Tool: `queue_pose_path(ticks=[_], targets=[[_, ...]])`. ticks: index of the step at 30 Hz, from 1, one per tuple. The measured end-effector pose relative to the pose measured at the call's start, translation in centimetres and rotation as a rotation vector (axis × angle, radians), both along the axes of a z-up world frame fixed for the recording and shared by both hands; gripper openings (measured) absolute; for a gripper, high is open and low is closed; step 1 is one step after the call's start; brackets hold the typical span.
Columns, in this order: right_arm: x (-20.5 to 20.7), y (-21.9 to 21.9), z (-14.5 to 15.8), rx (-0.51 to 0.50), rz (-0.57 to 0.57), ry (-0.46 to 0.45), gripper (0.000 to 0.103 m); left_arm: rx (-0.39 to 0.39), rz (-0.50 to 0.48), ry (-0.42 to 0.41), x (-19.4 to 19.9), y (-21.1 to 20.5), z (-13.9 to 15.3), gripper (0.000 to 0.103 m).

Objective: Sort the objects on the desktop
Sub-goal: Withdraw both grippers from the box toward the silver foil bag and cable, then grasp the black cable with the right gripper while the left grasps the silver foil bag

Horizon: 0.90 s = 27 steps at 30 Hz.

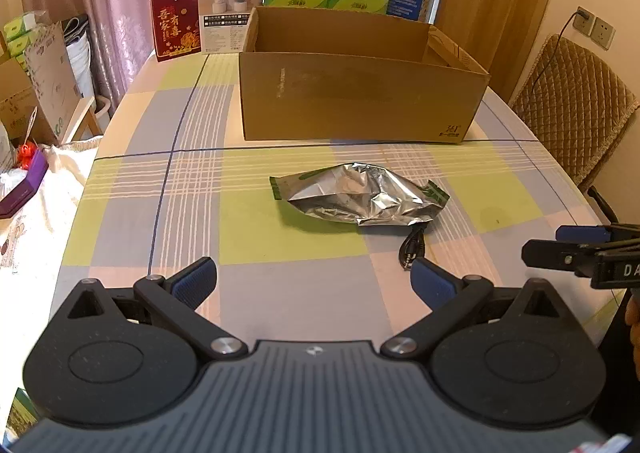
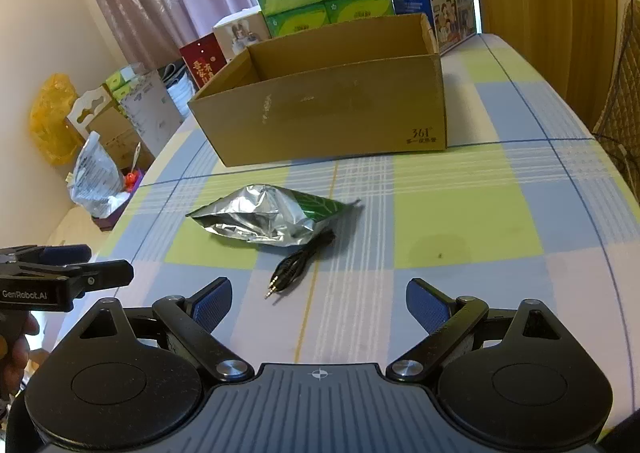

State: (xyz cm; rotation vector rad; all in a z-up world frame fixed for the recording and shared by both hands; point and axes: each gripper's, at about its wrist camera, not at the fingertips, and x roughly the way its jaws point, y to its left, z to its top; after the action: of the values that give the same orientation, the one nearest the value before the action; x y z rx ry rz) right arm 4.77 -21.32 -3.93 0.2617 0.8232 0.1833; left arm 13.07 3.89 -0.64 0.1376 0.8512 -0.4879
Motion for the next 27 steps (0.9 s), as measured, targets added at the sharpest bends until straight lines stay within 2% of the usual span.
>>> queue_pose_path(ticks=[6,12,20,27], targets=[[0.5,1.4,-1.4,0.005,-0.021,0.001,0.091,-0.030,0.052,0.011,1.3,0.6,-0.1,0.101],[1.5,2.9,-2.4,-0.002,-0.033,-0.013,0.089,-0.047,0.058,0.032,2.8,0.5,-0.6,0.101],[3.6,4.9,-4.9,-0.023,-0.011,0.008,0.078,0.009,-0.053,-0.005,4.6,-0.5,-1.8,0.101],[5.5,5.7,-6.8,-0.043,-0.018,0.021,0.066,0.021,-0.079,0.017,6.6,-0.9,-3.8,0.101]])
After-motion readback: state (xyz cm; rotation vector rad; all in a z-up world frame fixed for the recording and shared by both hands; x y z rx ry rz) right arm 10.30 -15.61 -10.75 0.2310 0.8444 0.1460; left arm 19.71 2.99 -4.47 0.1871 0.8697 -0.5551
